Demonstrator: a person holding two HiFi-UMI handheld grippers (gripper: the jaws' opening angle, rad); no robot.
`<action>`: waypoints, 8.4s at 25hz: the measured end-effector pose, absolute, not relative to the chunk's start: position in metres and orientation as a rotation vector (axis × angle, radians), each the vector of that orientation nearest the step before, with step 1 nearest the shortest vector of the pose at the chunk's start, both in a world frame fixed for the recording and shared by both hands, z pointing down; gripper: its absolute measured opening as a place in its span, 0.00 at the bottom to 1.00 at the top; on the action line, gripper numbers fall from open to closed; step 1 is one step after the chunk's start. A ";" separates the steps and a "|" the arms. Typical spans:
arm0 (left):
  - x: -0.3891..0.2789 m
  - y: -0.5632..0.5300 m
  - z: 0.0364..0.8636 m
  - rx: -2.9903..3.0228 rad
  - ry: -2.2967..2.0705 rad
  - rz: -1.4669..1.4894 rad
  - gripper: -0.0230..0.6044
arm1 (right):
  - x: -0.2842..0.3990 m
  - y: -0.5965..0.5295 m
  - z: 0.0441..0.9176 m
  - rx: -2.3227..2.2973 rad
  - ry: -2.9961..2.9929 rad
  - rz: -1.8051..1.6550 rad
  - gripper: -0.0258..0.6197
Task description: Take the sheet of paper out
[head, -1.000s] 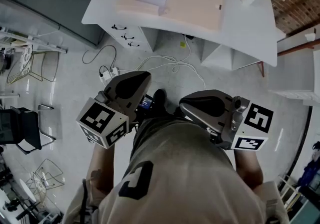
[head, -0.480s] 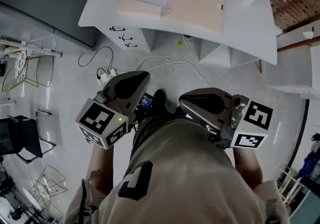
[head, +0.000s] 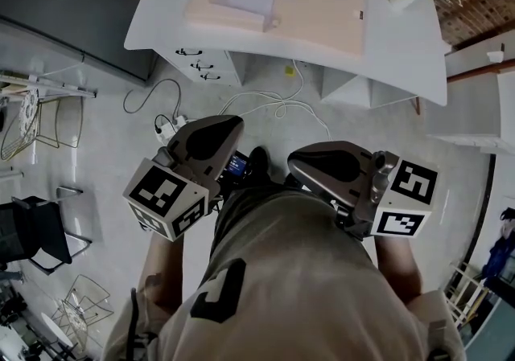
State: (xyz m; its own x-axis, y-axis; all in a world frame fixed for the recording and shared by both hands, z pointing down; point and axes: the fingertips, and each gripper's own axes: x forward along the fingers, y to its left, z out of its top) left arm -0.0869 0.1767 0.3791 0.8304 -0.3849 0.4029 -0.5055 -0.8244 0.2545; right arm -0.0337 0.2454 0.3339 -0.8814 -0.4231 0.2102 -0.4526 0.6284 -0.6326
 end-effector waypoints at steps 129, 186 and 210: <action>-0.048 -0.147 0.407 2.598 -0.634 0.377 0.06 | 0.096 -0.206 0.593 1.185 -2.079 2.342 0.62; -0.084 -0.158 0.417 2.482 -0.885 0.434 0.06 | 0.025 -0.284 0.624 1.031 -2.128 2.259 0.61; -0.092 -0.157 0.416 2.499 -0.874 0.412 0.06 | 0.039 -0.272 0.637 1.169 -1.995 1.963 0.08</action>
State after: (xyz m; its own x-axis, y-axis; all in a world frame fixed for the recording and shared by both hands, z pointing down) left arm -0.0923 -0.1570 0.4160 0.7536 -0.5077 0.4176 -0.6450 -0.6934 0.3211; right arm 0.0391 -0.2716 0.6369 -0.6978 -0.4357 0.5685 -0.5755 -0.1315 -0.8072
